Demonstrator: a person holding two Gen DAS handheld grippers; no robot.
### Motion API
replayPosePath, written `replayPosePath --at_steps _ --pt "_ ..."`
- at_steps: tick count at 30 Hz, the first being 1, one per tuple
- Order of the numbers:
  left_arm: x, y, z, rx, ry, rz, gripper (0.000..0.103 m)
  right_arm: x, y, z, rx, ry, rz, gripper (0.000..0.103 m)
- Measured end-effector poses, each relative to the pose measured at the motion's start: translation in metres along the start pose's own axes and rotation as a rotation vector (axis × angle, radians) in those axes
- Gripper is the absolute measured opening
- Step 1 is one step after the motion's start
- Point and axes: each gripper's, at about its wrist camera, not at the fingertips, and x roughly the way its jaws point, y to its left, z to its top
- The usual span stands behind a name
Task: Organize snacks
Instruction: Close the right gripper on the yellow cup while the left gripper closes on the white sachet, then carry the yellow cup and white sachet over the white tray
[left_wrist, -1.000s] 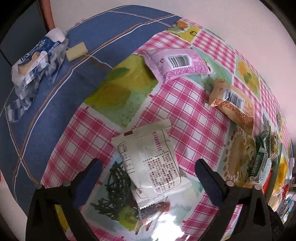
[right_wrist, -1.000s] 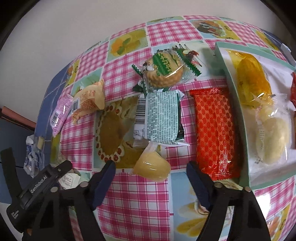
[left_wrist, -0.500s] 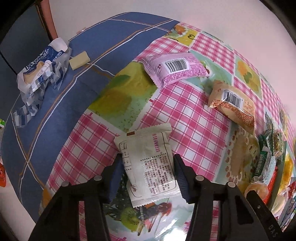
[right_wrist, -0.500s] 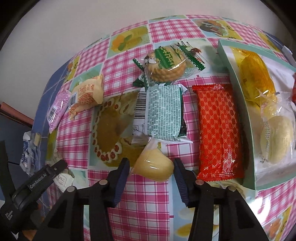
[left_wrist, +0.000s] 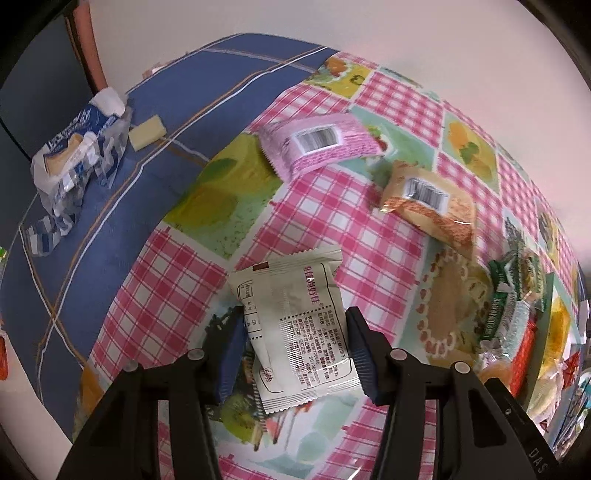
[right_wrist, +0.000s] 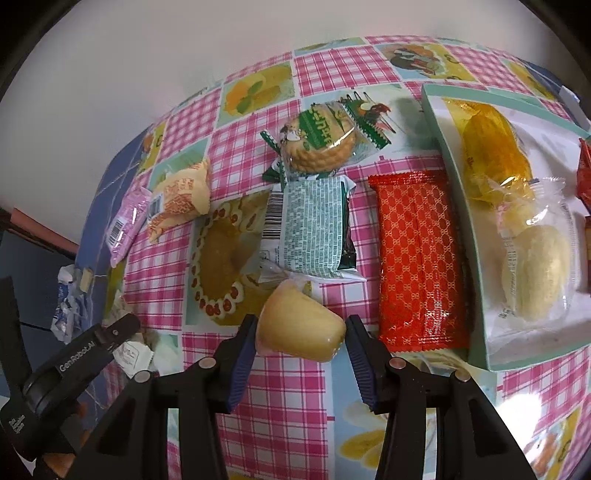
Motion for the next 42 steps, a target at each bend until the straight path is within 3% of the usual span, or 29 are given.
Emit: replayPosePath --at_steps 19,28,34,42 --pt "-0.046 -0.067 -0.004 0.155 -0.062 0.000 0.055 -0.044 -0.027 0.000 0.066 -0.037 0.100 0.050" --pt "-0.083 -0.128 0.004 0.251 -0.109 -0.102 0.055 -0.088 -0.068 0.028 0.158 -0.167 0.131 0.050" --pt "-0.093 -0.186 -0.002 0.345 -0.128 -0.151 0.055 -0.115 -0.116 0.048 0.253 -0.264 0.066 0.050" --pt "-0.084 -0.261 -0.027 0.453 -0.092 -0.208 0.055 -0.139 -0.191 0.056 0.400 -0.343 -0.051 0.050"
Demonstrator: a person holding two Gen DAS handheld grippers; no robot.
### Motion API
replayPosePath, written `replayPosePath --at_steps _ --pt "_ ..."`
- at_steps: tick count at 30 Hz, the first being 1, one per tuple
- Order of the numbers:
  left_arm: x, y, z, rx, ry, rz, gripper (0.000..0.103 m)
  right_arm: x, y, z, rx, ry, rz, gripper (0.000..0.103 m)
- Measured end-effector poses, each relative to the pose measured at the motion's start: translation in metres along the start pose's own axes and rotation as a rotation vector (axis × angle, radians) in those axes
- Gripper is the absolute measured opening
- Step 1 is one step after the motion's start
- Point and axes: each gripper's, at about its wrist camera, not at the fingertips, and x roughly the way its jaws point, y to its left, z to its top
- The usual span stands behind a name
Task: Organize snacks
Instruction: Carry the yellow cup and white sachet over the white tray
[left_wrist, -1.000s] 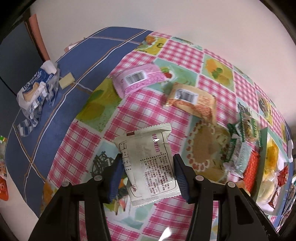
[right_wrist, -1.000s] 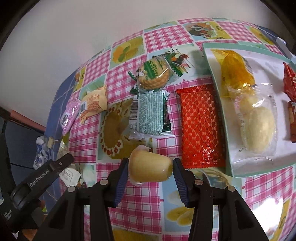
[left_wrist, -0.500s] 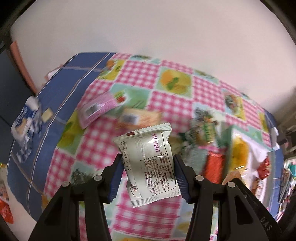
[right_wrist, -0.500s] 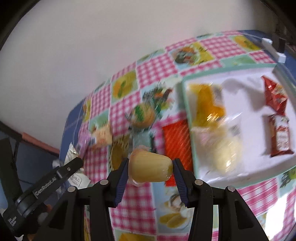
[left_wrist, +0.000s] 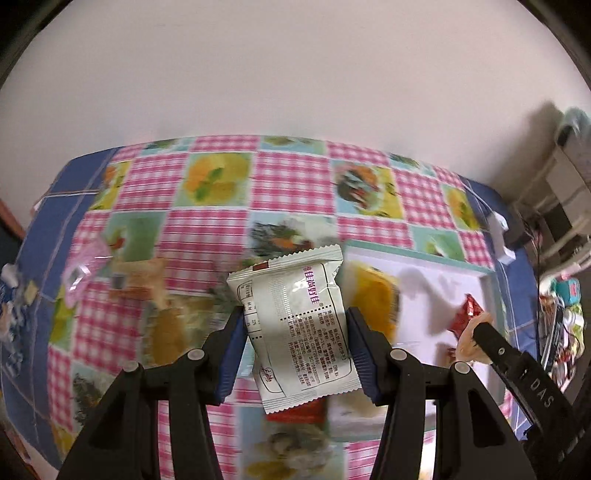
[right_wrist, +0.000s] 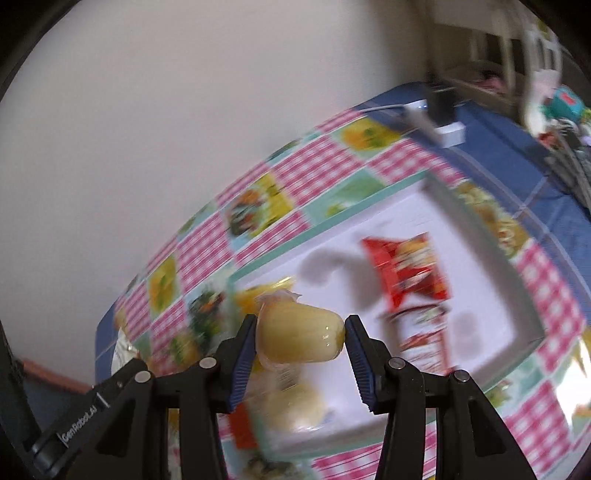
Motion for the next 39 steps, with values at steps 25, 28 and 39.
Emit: replayPosePath --at_steps 25,28,39 --pt "0.051 -0.110 -0.016 0.151 0.071 -0.037 0.055 0.001 -0.108 0.032 0.181 -0.032 -0.212 0.050" --pt "0.057 -0.111 -0.017 0.151 0.083 -0.035 0.055 0.006 -0.111 0.031 0.187 -0.014 -0.224 0.050" --pt "0.063 -0.116 -0.020 0.158 0.102 -0.041 0.056 0.017 -0.113 0.027 0.184 0.024 -0.260 0.050"
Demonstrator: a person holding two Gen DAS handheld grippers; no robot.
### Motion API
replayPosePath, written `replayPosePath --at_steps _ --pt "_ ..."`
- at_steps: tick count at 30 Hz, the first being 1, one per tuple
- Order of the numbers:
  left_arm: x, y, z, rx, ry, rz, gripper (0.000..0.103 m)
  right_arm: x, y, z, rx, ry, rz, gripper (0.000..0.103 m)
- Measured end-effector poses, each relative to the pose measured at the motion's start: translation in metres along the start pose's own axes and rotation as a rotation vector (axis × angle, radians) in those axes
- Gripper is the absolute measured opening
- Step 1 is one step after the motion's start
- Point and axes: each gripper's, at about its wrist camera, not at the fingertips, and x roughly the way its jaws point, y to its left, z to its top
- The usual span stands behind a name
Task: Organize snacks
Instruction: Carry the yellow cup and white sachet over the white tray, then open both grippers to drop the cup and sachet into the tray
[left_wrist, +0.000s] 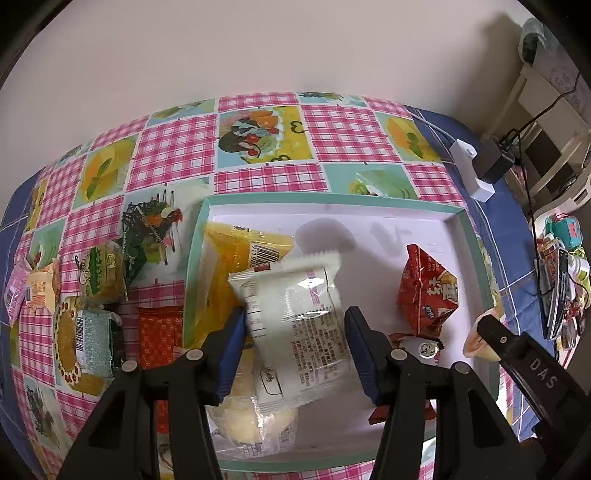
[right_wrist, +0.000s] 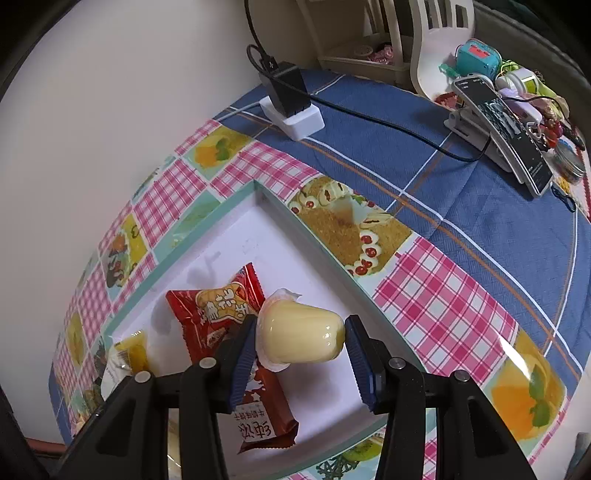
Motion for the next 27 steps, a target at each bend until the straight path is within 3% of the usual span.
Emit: replayPosePath --at_steps 8,13,15,16,21,27 --pt "-0.009 0.004 0.001 -0.010 -0.013 0.009 0.060 0.002 0.002 0.000 -0.009 0.010 0.000 0.050" --pt "-0.009 0.014 0.000 -0.050 0.004 0.058 0.062 0.006 0.003 -0.001 -0.018 0.036 0.005 0.053" --pt "-0.007 0.019 0.000 -0.071 0.013 0.082 0.068 0.007 0.005 -0.001 -0.027 0.040 0.011 0.054" --pt "-0.006 0.021 0.000 -0.078 0.017 0.092 0.077 0.006 0.006 -0.001 -0.032 0.039 0.010 0.055" --pt "-0.006 0.031 -0.001 -0.104 0.009 0.132 0.082 0.003 0.013 -0.002 -0.061 0.032 0.015 0.065" --pt "-0.005 0.039 -0.001 -0.125 -0.002 0.194 0.088 0.003 0.025 -0.005 -0.116 0.023 0.016 0.084"
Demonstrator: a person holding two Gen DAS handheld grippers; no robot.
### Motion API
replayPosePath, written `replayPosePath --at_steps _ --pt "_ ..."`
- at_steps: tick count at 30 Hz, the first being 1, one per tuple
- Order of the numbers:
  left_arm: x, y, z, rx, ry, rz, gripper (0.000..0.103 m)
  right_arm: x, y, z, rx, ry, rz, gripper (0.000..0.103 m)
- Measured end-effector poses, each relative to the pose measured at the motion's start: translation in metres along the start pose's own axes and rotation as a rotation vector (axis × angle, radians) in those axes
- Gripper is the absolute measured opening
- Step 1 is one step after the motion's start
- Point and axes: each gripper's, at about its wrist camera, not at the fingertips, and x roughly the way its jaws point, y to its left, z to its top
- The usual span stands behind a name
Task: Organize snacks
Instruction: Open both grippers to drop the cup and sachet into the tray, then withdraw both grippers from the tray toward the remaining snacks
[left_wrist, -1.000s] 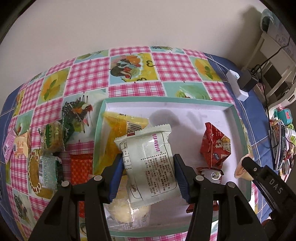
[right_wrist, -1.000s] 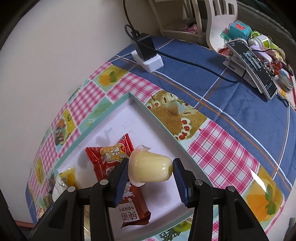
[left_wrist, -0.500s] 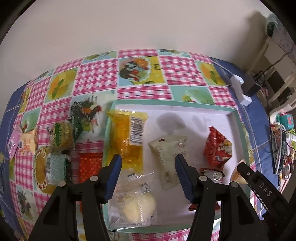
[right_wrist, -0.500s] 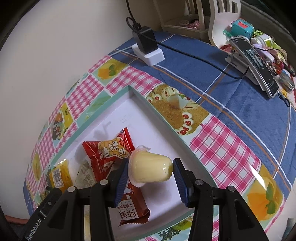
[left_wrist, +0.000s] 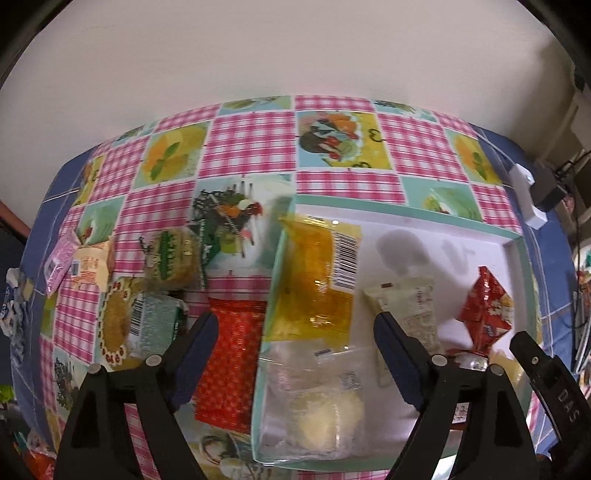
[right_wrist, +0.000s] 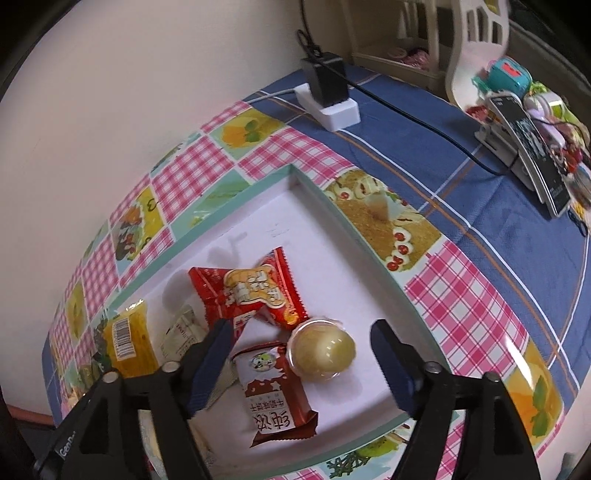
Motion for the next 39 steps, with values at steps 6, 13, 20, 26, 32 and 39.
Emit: replayPosePath --at_steps 6,13,20,26,32,39 --pt "0.001 0.009 0.001 -0.035 -0.002 0.017 0.099 0.000 0.009 -0.002 -0.040 -0.007 -0.002 0.090" --pt "0.003 0.022 0.002 -0.084 -0.004 0.042 0.102 -0.001 0.015 -0.004 -0.070 -0.019 -0.003 0.103" --pt "0.007 0.046 0.001 -0.143 0.014 0.032 0.103 -0.002 0.027 -0.010 -0.114 -0.026 -0.020 0.103" --pt "0.006 0.075 0.004 -0.179 0.012 0.050 0.103 -0.003 0.048 -0.021 -0.189 -0.015 0.006 0.103" --pt "-0.005 0.109 0.006 -0.206 -0.018 0.089 0.103 -0.009 0.071 -0.036 -0.233 -0.014 0.069 0.103" --pt "-0.016 0.153 0.001 -0.239 -0.038 0.122 0.103 -0.017 0.099 -0.052 -0.302 -0.010 0.157 0.103"
